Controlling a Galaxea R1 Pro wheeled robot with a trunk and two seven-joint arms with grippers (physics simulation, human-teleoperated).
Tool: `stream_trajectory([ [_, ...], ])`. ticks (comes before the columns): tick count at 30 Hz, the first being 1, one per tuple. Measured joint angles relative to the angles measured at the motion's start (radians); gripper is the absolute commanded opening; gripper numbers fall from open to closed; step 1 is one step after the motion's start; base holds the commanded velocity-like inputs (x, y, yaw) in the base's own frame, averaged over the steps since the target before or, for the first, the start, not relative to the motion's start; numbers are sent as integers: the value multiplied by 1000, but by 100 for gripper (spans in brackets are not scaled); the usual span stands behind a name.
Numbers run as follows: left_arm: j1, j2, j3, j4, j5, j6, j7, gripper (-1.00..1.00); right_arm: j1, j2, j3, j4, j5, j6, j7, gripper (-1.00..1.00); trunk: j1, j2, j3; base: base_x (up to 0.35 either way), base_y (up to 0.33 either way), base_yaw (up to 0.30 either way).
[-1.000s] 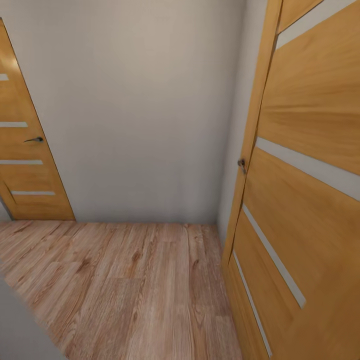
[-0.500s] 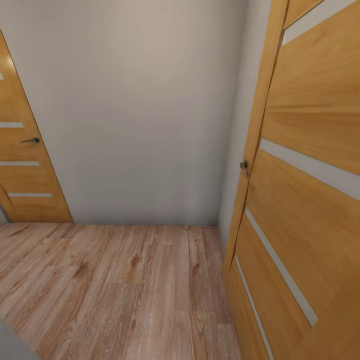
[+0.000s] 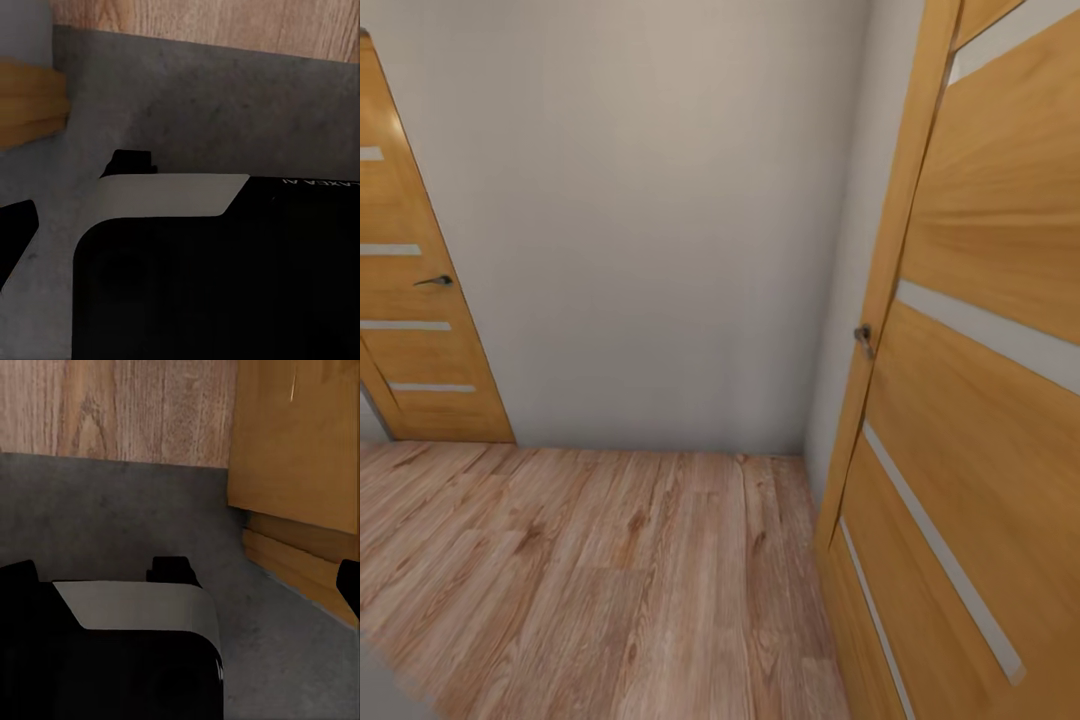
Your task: Move the two storage containers from the living room to the garage. In the garage, place one container on the floor and stack the other container on top of it (either order is fine).
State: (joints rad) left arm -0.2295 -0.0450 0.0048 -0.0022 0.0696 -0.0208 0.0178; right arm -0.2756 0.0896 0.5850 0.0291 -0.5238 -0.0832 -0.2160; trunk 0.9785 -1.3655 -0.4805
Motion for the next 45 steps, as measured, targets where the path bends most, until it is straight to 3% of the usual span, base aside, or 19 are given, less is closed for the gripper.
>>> stream_trajectory([
  [33, 0, 0, 0, 0, 0, 0, 0, 100, 0, 0, 0, 0, 0, 0, 0, 100, 0, 0, 0, 171, 0, 0],
  [45, 0, 1, 0, 0, 0, 0, 0, 100, 0, 0, -1, 0, 0, 0, 0, 100, 0, 0, 0, 293, 0, 0],
])
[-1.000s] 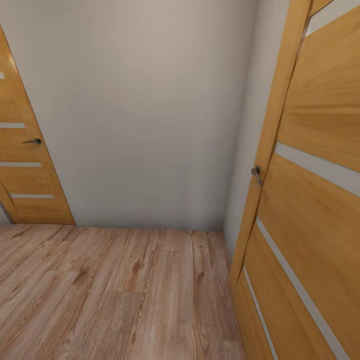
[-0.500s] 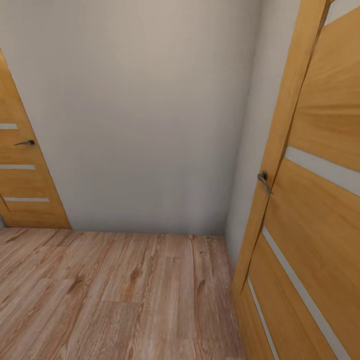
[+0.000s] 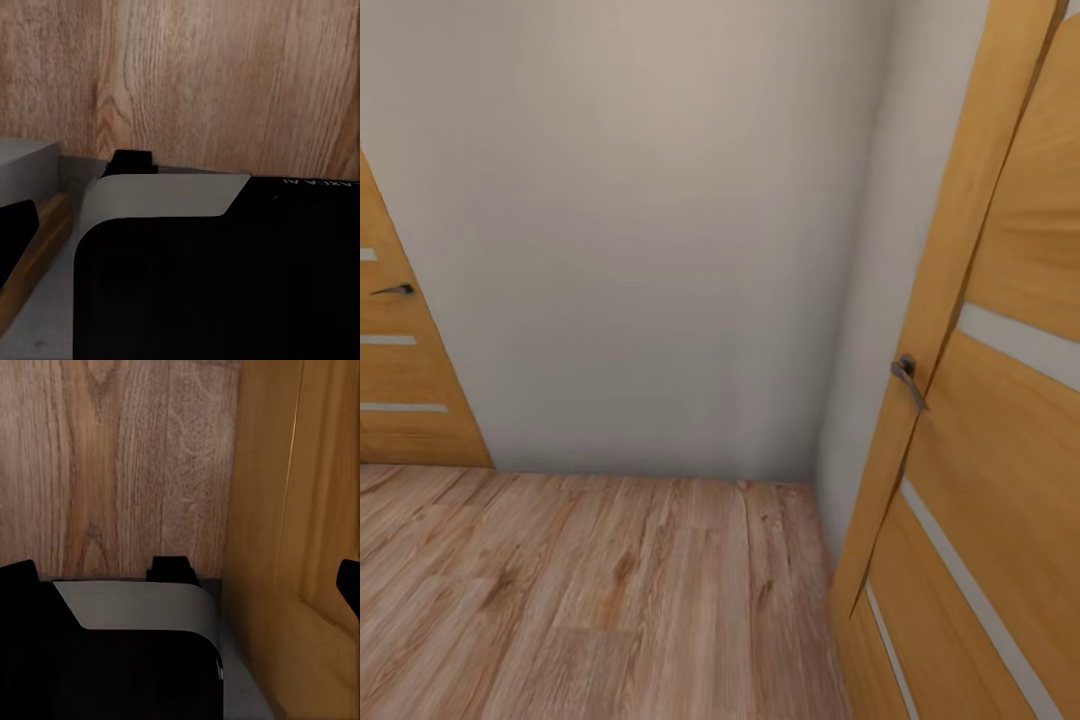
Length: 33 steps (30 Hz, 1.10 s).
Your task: Move the two storage containers from the living room to the garage. In the garage, place one container on the floor and stack the other container on top of it (either order is fine).
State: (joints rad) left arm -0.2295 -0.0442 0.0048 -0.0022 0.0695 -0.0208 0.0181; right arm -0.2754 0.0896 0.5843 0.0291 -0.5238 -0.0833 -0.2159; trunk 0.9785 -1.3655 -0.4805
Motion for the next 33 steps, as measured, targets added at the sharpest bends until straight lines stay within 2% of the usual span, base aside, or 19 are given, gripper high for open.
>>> stream_trajectory([
  [12, 0, 0, 0, 0, 0, 0, 0, 100, 0, 1, 1, 0, 0, 2, 0, 100, 0, 0, 0, 259, 0, 0],
  [25, 0, 1, 0, 0, 0, 0, 0, 100, -1, 0, 0, 0, 0, 2, 0, 100, 0, 0, 0, 33, 0, 85],
  [33, 0, 2, 0, 0, 0, 0, 0, 100, 0, 0, 0, 0, 0, 2, 0, 100, 0, 0, 0, 256, 0, 3],
])
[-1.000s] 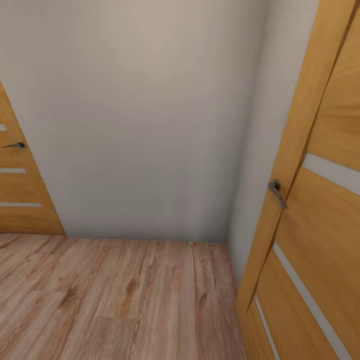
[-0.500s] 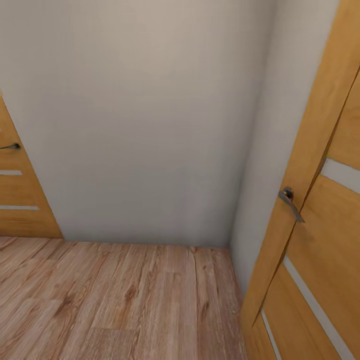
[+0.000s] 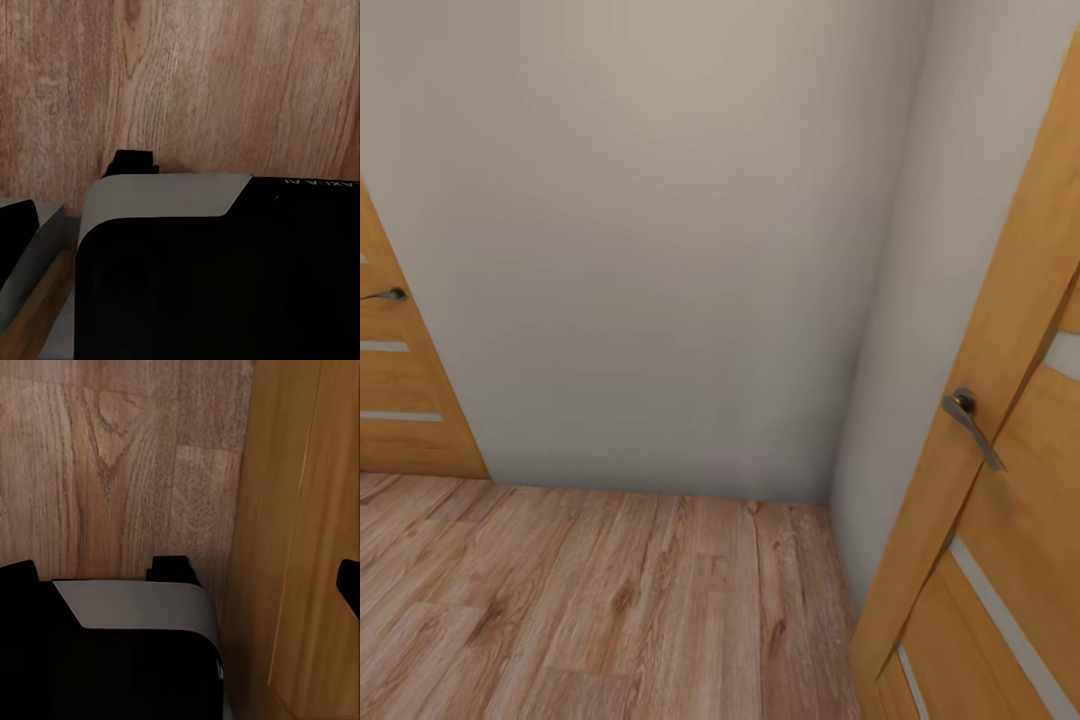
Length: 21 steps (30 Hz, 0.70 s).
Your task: Move the two storage containers from the living room to the garage. In the garage, place one container on the floor and stack the other container on top of it (either order is fine).
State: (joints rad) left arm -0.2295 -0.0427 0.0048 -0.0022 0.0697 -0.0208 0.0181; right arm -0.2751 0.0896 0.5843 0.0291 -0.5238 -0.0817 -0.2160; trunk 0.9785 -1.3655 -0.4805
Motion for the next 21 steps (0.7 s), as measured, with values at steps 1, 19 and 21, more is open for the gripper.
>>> stream_trajectory([
  [1, 0, 0, 0, 0, 0, 0, 0, 100, 0, 0, 0, 0, 0, 0, 0, 100, 0, 0, 0, 309, 0, 0],
  [19, 0, 2, 0, 0, 1, 0, 0, 100, 0, 0, -1, 0, 0, 0, -2, 100, 1, 0, 0, 96, 0, 109],
  [21, 0, 2, 0, 0, 1, 0, 0, 100, 0, 0, 0, 0, 0, 0, -2, 100, 1, 0, 0, 0, 0, 248],
])
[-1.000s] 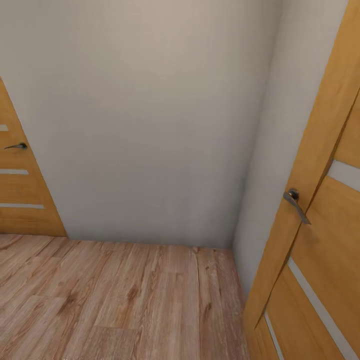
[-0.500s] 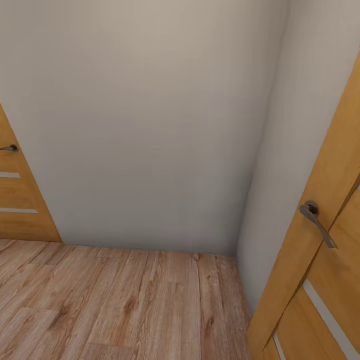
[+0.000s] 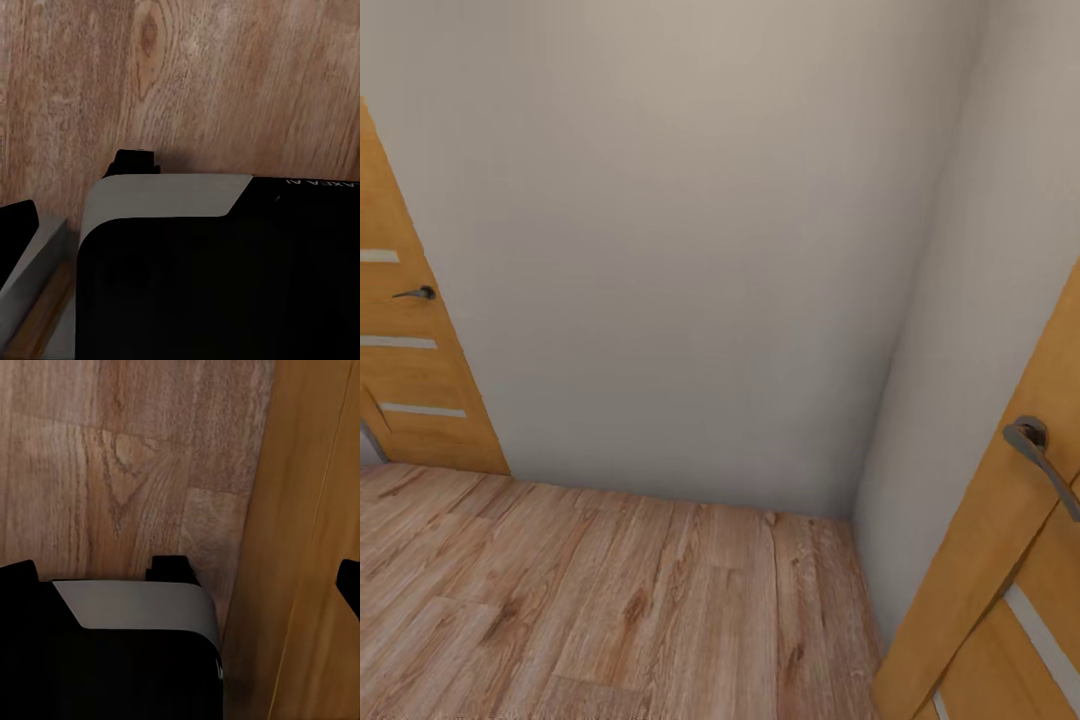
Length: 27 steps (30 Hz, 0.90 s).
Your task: Move the two storage containers from the living room to the garage. In the garage, place one container on the floor and stack the other container on top of it (either order is fine).
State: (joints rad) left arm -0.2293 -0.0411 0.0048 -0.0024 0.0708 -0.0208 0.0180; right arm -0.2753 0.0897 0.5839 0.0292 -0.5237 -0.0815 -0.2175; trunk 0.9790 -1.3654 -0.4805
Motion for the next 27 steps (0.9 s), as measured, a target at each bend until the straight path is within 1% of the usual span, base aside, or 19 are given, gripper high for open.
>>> stream_trajectory([
  [3, 0, 0, 0, 0, 0, 0, 0, 100, 0, 0, 0, 0, 0, 0, 0, 100, 0, 0, 0, 16, 0, 106],
  [6, 0, 0, 0, 0, 0, 0, 0, 100, 0, 0, 0, 0, 0, 0, 0, 100, 0, 0, 0, 168, 0, 28],
  [19, 0, 1, 0, 0, 0, 0, 0, 100, 0, 1, 1, 0, 0, 1, 0, 100, -1, 0, 0, 313, 0, 3],
  [22, 0, 2, 0, 0, 0, 0, 0, 100, 0, 2, 1, 0, 0, 1, 0, 100, -1, 0, 0, 288, 0, 148],
  [27, 0, 2, 0, 0, 0, 0, 0, 100, 0, 2, 0, 0, 0, 0, 0, 100, 0, 0, 0, 211, 0, 248],
])
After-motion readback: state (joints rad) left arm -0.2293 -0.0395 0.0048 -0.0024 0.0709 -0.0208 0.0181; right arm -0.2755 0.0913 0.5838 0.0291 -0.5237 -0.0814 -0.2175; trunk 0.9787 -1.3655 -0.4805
